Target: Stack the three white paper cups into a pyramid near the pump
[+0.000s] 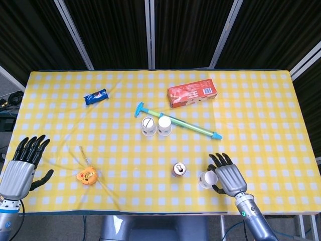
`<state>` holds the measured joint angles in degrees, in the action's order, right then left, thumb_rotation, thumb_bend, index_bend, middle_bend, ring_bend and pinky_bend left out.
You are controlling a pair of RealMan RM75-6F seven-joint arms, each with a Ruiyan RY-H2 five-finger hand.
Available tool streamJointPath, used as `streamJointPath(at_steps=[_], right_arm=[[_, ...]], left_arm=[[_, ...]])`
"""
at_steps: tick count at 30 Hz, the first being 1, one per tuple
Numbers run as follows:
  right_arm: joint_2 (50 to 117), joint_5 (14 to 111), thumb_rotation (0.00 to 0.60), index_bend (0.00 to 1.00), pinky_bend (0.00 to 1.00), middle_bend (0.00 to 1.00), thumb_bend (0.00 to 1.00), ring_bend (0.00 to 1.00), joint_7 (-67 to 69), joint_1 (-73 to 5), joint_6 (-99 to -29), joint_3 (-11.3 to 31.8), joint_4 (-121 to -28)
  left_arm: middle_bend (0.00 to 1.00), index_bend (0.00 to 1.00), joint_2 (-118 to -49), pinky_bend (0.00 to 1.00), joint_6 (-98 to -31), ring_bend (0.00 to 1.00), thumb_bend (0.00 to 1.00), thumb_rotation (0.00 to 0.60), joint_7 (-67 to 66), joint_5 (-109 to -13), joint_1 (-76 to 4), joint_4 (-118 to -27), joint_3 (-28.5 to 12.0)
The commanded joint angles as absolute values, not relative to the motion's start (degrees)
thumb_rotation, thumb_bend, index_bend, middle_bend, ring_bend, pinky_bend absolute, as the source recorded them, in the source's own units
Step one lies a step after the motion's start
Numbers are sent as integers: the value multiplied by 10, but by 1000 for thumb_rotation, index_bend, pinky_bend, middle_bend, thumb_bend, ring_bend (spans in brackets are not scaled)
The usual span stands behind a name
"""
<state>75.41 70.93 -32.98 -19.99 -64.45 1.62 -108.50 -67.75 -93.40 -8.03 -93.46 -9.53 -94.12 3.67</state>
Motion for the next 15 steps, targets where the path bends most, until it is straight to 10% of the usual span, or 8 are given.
streamJointPath(at_steps=[1, 15], right_arm=[[758, 712, 600, 452, 42, 101, 235, 0, -330, -200, -652, 17, -1085], [689, 697, 600, 478, 54, 120, 234, 0, -323, -236, -698, 117, -1160]], left_arm=[[0, 0, -677, 0, -932, 0, 289, 600, -80, -935, -94, -941, 35], [0, 0, -676, 0, -925, 0, 289, 600, -80, -927, -86, -936, 16]])
